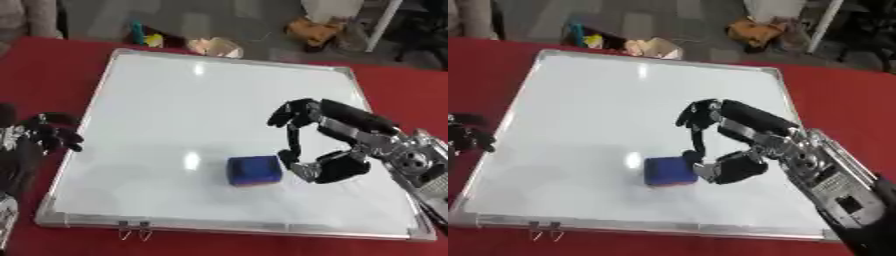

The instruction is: Wipe the whiteboard clean with a brush.

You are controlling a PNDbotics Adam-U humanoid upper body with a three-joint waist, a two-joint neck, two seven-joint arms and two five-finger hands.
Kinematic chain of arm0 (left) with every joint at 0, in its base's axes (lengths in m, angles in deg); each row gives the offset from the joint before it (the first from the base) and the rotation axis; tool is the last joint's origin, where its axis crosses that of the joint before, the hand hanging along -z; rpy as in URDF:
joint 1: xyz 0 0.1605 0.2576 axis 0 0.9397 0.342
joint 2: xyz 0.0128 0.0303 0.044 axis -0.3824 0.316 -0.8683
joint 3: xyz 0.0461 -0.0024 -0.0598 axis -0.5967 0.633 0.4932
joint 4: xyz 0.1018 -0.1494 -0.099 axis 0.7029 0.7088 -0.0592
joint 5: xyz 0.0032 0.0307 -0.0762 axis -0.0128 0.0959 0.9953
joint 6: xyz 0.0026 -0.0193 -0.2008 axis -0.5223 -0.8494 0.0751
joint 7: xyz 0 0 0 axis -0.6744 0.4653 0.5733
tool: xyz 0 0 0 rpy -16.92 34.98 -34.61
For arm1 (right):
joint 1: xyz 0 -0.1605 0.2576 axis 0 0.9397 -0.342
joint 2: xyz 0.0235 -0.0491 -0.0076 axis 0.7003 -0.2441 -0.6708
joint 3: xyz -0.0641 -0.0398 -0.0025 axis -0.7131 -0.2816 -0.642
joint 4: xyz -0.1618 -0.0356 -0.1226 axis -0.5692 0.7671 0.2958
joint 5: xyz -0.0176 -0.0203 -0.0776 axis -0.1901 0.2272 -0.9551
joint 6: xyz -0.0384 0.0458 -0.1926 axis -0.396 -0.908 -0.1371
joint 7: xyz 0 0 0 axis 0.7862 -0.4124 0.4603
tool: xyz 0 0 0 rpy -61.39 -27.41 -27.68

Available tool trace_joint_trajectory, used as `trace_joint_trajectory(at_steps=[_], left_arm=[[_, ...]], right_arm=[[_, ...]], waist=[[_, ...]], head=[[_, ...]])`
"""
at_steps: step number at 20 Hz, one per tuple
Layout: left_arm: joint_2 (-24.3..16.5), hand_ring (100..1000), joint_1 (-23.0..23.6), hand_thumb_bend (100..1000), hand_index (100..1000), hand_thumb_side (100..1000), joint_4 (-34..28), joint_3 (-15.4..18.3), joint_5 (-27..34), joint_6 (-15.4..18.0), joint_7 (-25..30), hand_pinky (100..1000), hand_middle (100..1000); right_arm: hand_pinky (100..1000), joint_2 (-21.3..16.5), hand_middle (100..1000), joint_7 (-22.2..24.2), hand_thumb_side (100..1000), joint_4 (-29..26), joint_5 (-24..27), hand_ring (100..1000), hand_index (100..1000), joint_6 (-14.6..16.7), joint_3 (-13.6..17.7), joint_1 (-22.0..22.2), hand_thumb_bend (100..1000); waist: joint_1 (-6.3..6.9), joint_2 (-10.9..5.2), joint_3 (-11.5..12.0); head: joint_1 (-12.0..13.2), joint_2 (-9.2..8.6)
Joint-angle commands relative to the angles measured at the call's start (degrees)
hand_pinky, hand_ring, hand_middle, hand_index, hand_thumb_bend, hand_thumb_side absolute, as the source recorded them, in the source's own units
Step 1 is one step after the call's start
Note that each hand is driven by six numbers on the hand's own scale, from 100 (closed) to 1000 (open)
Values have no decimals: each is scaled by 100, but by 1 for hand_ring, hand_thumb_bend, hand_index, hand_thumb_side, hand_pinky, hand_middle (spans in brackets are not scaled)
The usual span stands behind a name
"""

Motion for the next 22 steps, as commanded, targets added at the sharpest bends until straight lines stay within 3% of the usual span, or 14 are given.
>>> trace_joint_trajectory(at_steps=[1,16,22], left_arm=[[-77,557,-73,790,672,1000,-77,-4,-6,5,23,532,610],[-68,557,-100,790,672,1000,-82,-31,-16,4,51,533,609],[-66,556,-98,789,672,1000,-79,-33,-19,-1,57,533,609]], right_arm=[[766,-126,784,106,183,35,-129,807,422,55,-59,-172,100],[798,27,785,573,294,398,-588,812,427,373,-358,-374,102],[815,75,786,724,374,504,-742,815,429,485,-442,-397,157]], waist=[[23,-40,31],[25,9,116],[14,14,114]], head=[[-6,-36],[-24,-5],[-31,2]])
